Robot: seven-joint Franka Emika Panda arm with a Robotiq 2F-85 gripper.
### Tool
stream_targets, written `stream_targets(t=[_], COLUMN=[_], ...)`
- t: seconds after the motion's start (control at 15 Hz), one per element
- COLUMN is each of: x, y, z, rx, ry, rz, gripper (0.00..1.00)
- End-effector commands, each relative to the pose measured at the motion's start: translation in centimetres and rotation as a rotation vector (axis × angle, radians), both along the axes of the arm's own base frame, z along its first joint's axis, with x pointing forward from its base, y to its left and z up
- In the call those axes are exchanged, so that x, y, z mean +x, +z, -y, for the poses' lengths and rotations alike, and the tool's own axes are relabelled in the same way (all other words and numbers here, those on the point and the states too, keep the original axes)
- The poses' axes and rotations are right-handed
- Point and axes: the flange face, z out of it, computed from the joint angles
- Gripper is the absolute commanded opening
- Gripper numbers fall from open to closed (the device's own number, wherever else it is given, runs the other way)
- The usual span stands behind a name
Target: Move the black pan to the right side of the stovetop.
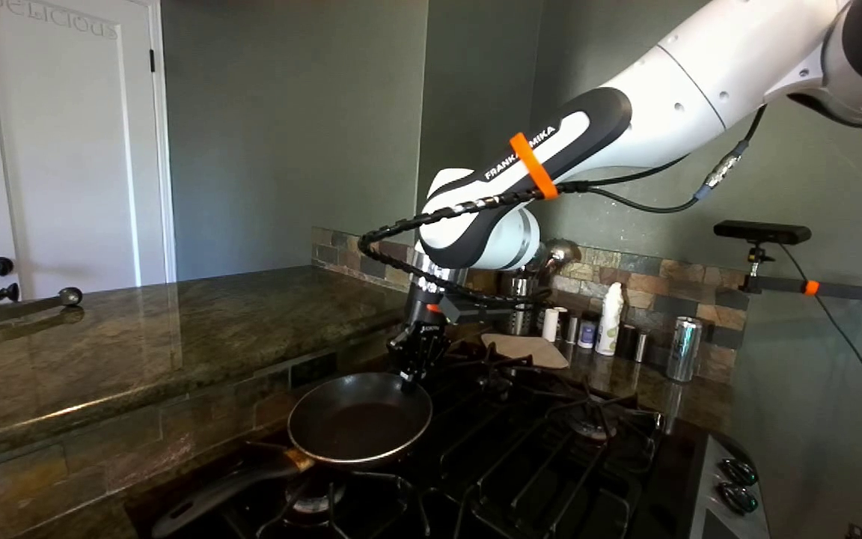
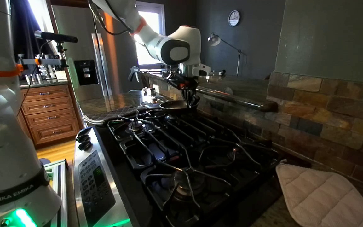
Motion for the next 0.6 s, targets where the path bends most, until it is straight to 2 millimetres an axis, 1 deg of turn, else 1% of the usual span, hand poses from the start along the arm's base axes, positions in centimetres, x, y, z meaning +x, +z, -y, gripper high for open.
stream_targets(t=[0.0,0.2,0.53], x=[0.4,0.6,0.5], y=[-1.3,-1.7,-2.8], z=[2.8,4.8,6.9], rx=[0.008,0.021,0.032], ry=[-0.047,-0.076,-0.086], rz=[-0.008,-0.007,-0.014], gripper=[0.02,0.02,0.02])
